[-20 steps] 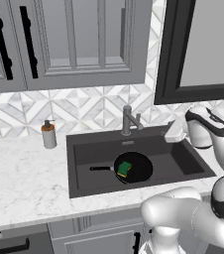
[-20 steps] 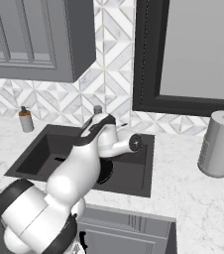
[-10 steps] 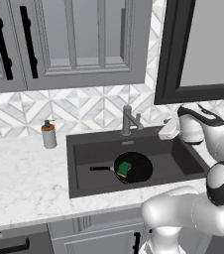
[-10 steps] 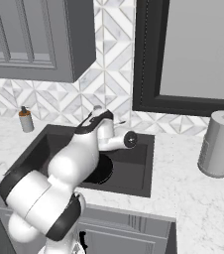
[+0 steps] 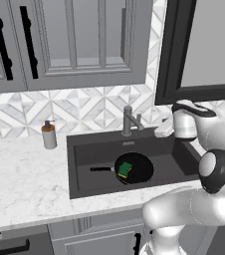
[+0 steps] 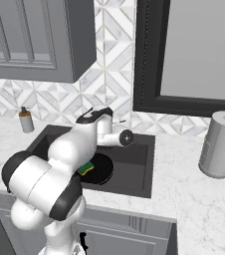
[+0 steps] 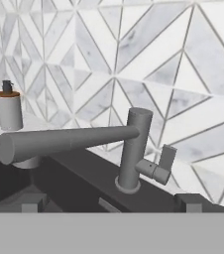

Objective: Pick the pan and sponge and place them into the sink. Then turn on the water.

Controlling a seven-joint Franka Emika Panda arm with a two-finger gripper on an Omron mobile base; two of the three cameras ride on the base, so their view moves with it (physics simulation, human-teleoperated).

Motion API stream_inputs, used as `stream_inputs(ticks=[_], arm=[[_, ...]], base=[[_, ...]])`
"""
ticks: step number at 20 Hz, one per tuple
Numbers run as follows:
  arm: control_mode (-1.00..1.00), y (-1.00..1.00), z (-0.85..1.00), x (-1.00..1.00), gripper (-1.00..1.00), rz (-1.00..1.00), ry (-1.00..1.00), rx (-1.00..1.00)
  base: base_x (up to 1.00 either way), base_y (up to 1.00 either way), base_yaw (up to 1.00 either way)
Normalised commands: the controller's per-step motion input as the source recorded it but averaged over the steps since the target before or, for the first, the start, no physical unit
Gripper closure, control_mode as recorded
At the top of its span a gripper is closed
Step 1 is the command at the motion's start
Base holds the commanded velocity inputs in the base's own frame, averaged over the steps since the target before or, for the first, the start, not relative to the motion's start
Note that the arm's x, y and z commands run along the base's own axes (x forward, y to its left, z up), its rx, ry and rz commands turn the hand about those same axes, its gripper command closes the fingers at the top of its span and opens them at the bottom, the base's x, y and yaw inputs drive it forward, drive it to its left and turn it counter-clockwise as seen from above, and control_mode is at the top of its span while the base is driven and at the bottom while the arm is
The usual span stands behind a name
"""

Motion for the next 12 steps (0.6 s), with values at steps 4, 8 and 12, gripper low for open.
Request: stream_inputs(ticks=[4, 8, 12], arm=[[-1.0, 0.0, -0.13, 0.21, -1.0, -0.02, 0.0, 0.0], [-1.0, 0.0, -0.06, 0.27, -1.0, 0.0, 0.0, 0.01], [-1.0, 0.0, -0.03, 0.27, -1.0, 0.0, 0.0, 0.04]], base=[[0.0, 0.0, 0.0], [0.0, 0.0, 0.0], [0.0, 0.0, 0.0]])
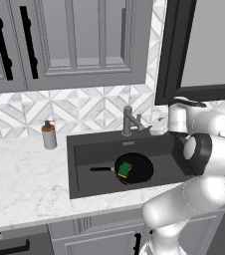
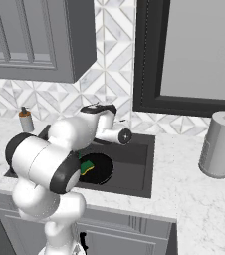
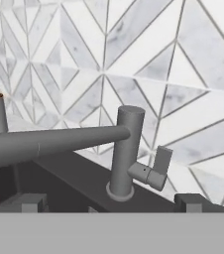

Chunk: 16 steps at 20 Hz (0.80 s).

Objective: Pick the pan and sponge and place them into the sink. Then turn on the water.

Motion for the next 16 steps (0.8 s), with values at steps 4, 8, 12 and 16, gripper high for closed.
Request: stream_inputs(ticks=[4, 8, 12, 16], arm=[[-1.0, 0.0, -0.08, 0.27, -1.0, 0.0, 0.0, 0.05], [-1.0, -0.02, -0.12, 0.28, -1.0, 0.0, 0.0, 0.04], [-1.0, -0.04, -0.11, 0.27, -1.0, 0.0, 0.0, 0.05], [-1.0, 0.0, -0.12, 0.28, -1.0, 0.0, 0.0, 0.03]], base=[[0.0, 0.0, 0.0], [0.0, 0.0, 0.0], [0.0, 0.0, 0.0], [0.0, 0.0, 0.0]])
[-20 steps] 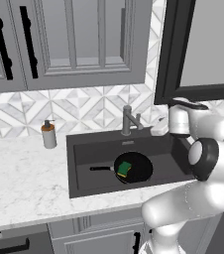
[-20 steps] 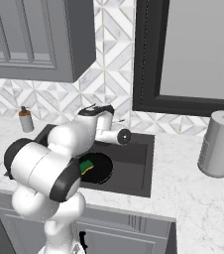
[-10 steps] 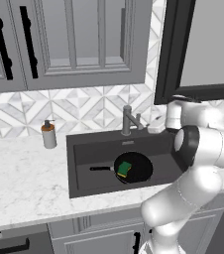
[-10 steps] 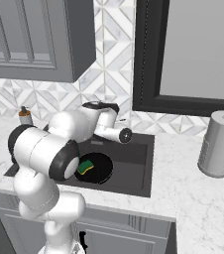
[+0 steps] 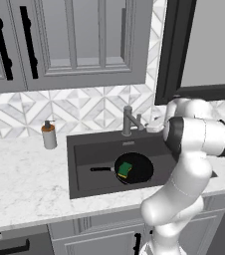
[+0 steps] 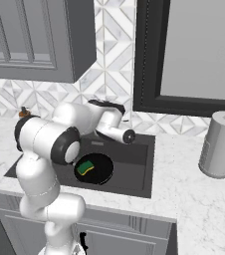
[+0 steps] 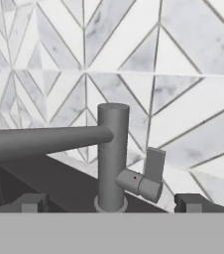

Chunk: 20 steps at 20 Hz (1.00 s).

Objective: Pick the pan and sponge and place them into the sink. Then turn on the water.

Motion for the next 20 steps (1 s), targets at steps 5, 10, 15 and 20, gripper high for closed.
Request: stream_inputs(ticks=[5, 10, 15, 20], arm=[[-1.0, 0.0, -0.16, 0.33, -1.0, 0.0, 0.0, 0.01], [-1.0, 0.0, -0.18, 0.38, -1.0, 0.0, 0.0, 0.0], [-1.0, 0.0, -0.16, 0.41, -1.0, 0.0, 0.0, 0.0], [-1.0, 0.0, -0.13, 0.39, -1.0, 0.0, 0.0, 0.0]], base=[[0.0, 0.0, 0.0], [0.0, 0.0, 0.0], [0.0, 0.0, 0.0], [0.0, 0.0, 0.0]])
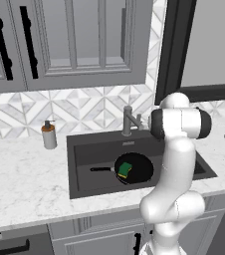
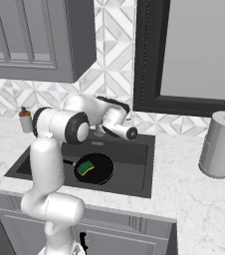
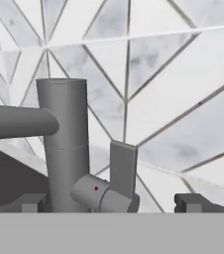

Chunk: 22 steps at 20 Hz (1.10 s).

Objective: Pick the pan and sponge and place them into the sink. Then turn on the water.

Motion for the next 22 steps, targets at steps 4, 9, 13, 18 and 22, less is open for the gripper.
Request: stream_inputs(ticks=[4, 9, 13, 18, 22], arm=[[-1.0, 0.0, -0.13, 0.38, -1.0, 0.0, 0.0, 0.0], [-1.0, 0.0, -0.17, 0.36, -1.0, 0.0, 0.0, 0.0], [-1.0, 0.0, -0.15, 0.3, -1.0, 0.0, 0.0, 0.0], [-1.0, 0.0, -0.13, 0.27, -1.0, 0.0, 0.0, 0.0], [-1.0, 0.01, -0.07, 0.24, -1.0, 0.0, 0.0, 0.0]], base=[[0.0, 0.0, 0.0], [0.0, 0.0, 0.0], [0.0, 0.0, 0.0], [0.0, 0.0, 0.0], [0.0, 0.0, 0.0]])
